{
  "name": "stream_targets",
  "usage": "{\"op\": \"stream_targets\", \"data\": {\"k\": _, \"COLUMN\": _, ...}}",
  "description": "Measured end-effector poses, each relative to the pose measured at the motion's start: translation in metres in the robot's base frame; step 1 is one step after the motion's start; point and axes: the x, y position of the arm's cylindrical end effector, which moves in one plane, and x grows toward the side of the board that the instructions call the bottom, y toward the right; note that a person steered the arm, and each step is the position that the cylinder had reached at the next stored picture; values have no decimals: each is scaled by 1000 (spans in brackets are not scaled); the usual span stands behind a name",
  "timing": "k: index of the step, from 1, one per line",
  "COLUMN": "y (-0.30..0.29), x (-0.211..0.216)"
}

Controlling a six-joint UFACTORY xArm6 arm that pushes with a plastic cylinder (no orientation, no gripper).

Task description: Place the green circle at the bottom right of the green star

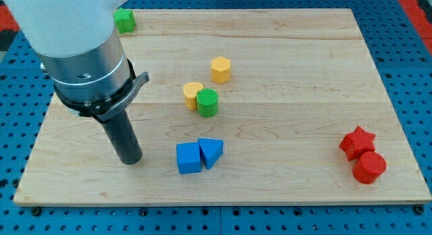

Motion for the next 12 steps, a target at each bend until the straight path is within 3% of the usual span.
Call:
{"op": "stream_targets", "data": {"k": 4, "y": 114, "x": -74}}
{"op": "stream_targets", "data": {"k": 7, "y": 166, "x": -124}}
{"op": "stream_targets", "data": {"k": 9, "y": 120, "x": -158}}
{"op": "stream_targets", "data": {"k": 12, "y": 49, "x": -163}}
